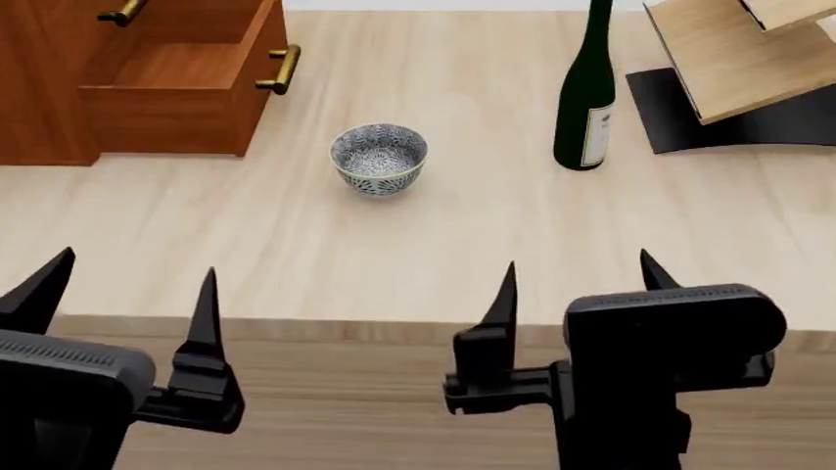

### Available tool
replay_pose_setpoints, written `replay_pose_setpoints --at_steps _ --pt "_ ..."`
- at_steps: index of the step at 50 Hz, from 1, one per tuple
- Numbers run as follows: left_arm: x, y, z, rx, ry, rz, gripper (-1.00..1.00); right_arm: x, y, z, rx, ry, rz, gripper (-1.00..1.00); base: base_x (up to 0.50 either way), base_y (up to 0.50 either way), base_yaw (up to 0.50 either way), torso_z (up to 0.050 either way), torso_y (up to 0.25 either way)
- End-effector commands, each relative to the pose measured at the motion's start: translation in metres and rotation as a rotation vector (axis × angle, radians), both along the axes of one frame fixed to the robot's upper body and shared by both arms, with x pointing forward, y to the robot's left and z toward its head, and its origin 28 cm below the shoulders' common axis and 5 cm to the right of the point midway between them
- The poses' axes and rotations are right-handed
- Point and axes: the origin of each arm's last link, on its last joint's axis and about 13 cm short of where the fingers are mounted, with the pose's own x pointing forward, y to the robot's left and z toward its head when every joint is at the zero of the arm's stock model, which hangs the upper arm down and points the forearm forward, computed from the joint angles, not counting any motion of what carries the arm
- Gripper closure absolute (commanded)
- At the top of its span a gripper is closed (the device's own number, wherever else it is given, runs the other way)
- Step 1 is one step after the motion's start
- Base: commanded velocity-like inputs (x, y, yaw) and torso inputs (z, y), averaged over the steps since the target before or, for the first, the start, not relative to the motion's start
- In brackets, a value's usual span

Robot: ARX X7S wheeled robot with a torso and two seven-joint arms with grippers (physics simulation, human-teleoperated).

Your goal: Put the bowl in the bottom drawer of the cabinet.

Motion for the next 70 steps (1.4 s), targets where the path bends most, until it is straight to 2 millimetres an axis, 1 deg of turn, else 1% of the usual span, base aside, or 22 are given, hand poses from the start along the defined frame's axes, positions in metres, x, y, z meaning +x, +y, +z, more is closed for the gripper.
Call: replay_pose_setpoints --at_steps 1,26,37,51,70 --pt "0.0023 -0.0016 0.0104 0.0 -0.023 -0.011 -1.0 0.0014 -0.0005 0.0092 -0.009 -0.038 0.016 -1.0 0.0 0.0 0.0 0.0 0.0" --pt "0.0002 -0.0026 0.0131 0.004 -0.037 -0.021 -1.0 -0.002 -0.0017 0.0126 -0.015 -0.073 0.007 -1.0 0.0 0.0 0.0 0.0 0.0" --pt "-0.0006 -0.0019 0.0134 0.004 -0.037 -0.021 -1.0 -0.0027 -0.0018 0.0147 -0.003 -0.08 0.013 -1.0 0.05 0.22 0.0 0.0 0.0" --pt "0.0017 -0.0017 0.0109 0.005 -0.033 -0.02 -1.0 -0.0023 -0.0019 0.0151 0.001 -0.085 0.014 -1.0 0.18 0.09 0.0 0.0 0.0" --pt "0.0012 -0.0024 0.0126 0.001 -0.04 -0.026 -1.0 -0.0026 -0.0013 0.0158 -0.006 -0.087 0.019 -1.0 0.2 0.02 0.0 0.0 0.0"
